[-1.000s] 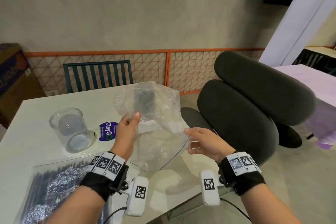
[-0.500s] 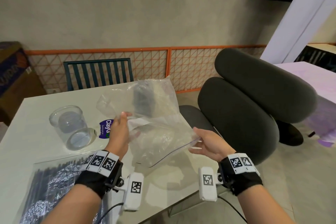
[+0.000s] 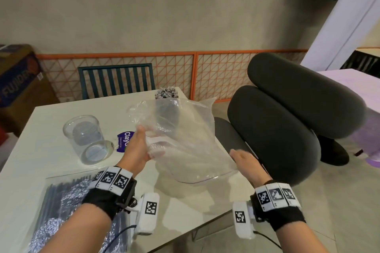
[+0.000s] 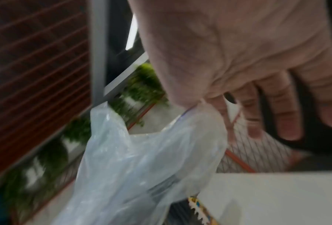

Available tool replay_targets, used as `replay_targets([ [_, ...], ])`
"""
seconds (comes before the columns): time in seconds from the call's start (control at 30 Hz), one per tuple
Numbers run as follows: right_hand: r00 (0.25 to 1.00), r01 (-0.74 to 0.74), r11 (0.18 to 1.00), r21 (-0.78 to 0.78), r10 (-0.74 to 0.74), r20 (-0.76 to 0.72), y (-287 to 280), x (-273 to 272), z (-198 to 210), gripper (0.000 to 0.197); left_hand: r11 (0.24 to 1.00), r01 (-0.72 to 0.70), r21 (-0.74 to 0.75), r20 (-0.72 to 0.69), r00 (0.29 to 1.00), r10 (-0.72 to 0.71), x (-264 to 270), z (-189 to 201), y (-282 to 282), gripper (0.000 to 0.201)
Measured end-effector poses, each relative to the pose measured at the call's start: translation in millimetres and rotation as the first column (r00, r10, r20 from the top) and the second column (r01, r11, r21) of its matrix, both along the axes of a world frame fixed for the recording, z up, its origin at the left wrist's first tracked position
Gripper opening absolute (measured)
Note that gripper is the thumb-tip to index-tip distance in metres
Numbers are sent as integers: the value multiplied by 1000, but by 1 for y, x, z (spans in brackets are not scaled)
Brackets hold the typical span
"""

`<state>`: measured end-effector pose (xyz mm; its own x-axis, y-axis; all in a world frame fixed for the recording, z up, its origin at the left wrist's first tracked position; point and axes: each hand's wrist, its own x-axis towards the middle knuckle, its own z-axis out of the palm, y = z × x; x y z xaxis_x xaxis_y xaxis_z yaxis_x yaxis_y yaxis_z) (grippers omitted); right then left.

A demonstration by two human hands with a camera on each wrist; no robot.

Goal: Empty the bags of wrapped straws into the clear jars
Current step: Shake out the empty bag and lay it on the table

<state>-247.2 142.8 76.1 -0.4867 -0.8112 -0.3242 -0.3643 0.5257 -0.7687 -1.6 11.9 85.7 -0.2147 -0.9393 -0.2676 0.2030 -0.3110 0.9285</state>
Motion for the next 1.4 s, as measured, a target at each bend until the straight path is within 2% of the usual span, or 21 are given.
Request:
replay_targets([
  [0.1,960,-221,959,-180,246,136,-4,9,9,48,997,69,-32,39,997,-67,-7,6,4,41],
  [0.17,937,-326,921,-216,344,54,-9,18,8,33,995,87,-38,46,995,-85,-12,10,7,44],
  [0.23,969,-227,929,-291,245,26,-16,23,3,24,991,122,-58,-25,992,-123,-12,9,9,56],
  [0.27,979,-123,942,-312,167,117,-19,23,0,26,984,162,-76,-51,985,-166,-9,5,10,71],
  [0.33,934,19,953,-301,90,346,-22,23,0,27,952,283,-117,34,959,-281,-5,-6,14,90],
  [0.4,878,74,961,-267,65,475,-24,18,1,28,919,371,-133,206,917,-341,-3,-19,21,65],
  [0.47,864,181,951,-250,-32,503,-22,17,2,26,928,341,-147,292,912,-289,-1,-30,25,23],
  [0.5,892,223,938,-265,-87,443,-18,18,6,24,942,298,-154,312,919,-240,1,-32,28,9],
  [0.57,956,118,967,-227,-48,288,-21,28,0,21,965,205,-162,372,919,-133,12,-46,26,16],
  [0.63,973,-49,990,-136,78,219,-16,35,-5,34,956,214,-198,412,904,-117,11,-52,27,23],
  [0.7,921,-105,994,35,84,381,-7,45,-10,40,951,178,-253,468,883,-41,10,-56,35,18],
  [0.77,922,-170,971,165,98,375,-2,45,-13,36,937,119,-327,553,829,88,6,-66,39,13],
  [0.8,910,-154,972,176,70,408,1,41,-9,34,918,82,-388,577,798,172,7,-69,41,11],
  [0.87,807,-101,980,173,-21,590,7,30,-2,34,883,75,-464,613,747,258,8,-77,46,15],
  [0.93,743,-138,977,164,-7,670,7,23,4,36,876,81,-476,604,754,259,7,-77,48,20],
  [1.0,792,-149,981,126,43,609,-1,24,-1,33,901,93,-425,561,808,182,5,-78,48,27],
  [1.07,878,-7,1000,2,5,478,-11,29,-13,29,921,92,-379,532,836,136,6,-82,47,29],
  [1.13,941,110,989,-101,-70,331,-16,27,-31,27,922,56,-383,562,807,184,12,-93,42,26],
  [1.23,991,107,993,-40,-103,89,-10,13,-72,30,974,4,-225,625,768,141,21,-111,35,31],
  [1.33,977,-209,952,225,215,-2,-2,6,-98,16,994,108,-20,653,755,-69,30,-125,31,34],
  [1.4,914,-365,845,392,405,-23,-5,-2,-99,34,981,194,-2,655,742,-145,31,-125,28,31],
])
